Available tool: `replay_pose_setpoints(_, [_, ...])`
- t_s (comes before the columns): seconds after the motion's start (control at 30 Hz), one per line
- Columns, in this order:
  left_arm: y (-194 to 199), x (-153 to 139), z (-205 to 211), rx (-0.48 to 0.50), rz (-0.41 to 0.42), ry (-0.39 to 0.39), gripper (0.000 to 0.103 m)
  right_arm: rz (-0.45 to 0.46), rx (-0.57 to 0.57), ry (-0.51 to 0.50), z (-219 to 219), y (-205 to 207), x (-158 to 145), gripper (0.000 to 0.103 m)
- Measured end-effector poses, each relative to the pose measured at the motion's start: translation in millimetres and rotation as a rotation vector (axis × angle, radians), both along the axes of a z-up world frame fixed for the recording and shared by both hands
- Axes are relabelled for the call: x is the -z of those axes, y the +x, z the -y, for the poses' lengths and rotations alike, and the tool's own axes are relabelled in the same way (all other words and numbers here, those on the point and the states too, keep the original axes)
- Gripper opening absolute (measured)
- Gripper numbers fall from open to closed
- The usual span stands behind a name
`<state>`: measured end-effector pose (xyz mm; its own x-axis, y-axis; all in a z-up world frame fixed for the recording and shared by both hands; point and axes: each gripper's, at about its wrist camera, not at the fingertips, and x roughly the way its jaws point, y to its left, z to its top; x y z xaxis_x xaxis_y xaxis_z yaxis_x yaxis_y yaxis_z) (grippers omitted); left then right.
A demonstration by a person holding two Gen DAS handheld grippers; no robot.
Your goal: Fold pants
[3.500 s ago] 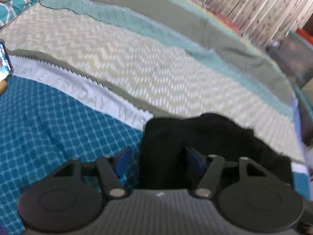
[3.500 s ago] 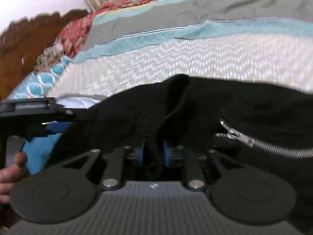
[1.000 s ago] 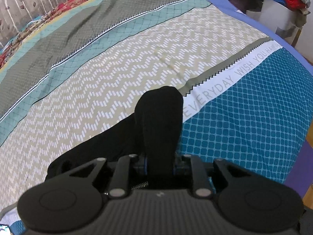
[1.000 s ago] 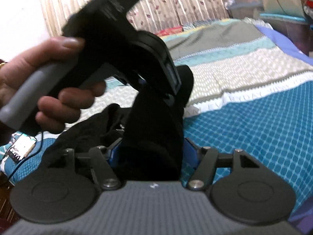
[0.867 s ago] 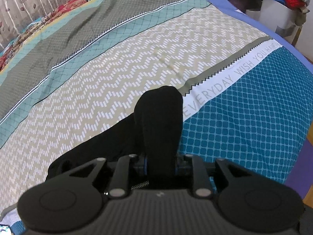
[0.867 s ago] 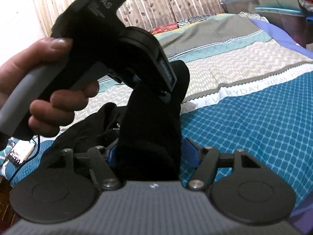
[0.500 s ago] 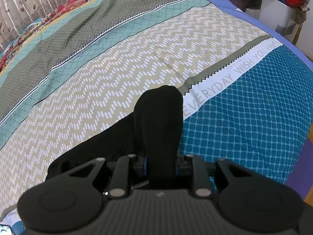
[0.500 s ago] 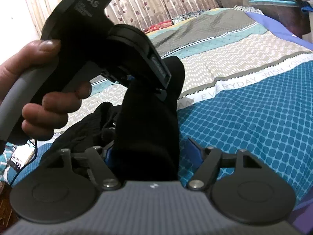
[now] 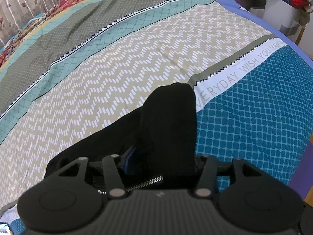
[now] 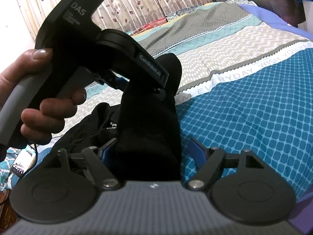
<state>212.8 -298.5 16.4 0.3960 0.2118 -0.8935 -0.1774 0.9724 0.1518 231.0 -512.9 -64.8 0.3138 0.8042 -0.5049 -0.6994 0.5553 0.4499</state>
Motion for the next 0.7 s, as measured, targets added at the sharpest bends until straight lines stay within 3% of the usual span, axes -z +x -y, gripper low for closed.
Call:
replay_pose_setpoints(0.63, [4.9,3.9,-2.1,-0.002,-0.016,-0.024,0.054,0.014,0.055,0.005,2.9,-5.8,-0.6,0.079])
replay_pose_setpoints(0.67, [5.5,4.3,-2.1,-0.001,-0.018,-0.024,0.055,0.027,0.059,0.000,3.2,-6.9,-1.1,0.077])
replay_pose_setpoints(0.7, [6.3,4.7,-2.3,0.000,-0.021,-0.025,0.056,0.043,0.061,-0.006,3.6,-7.4,-1.7,0.063])
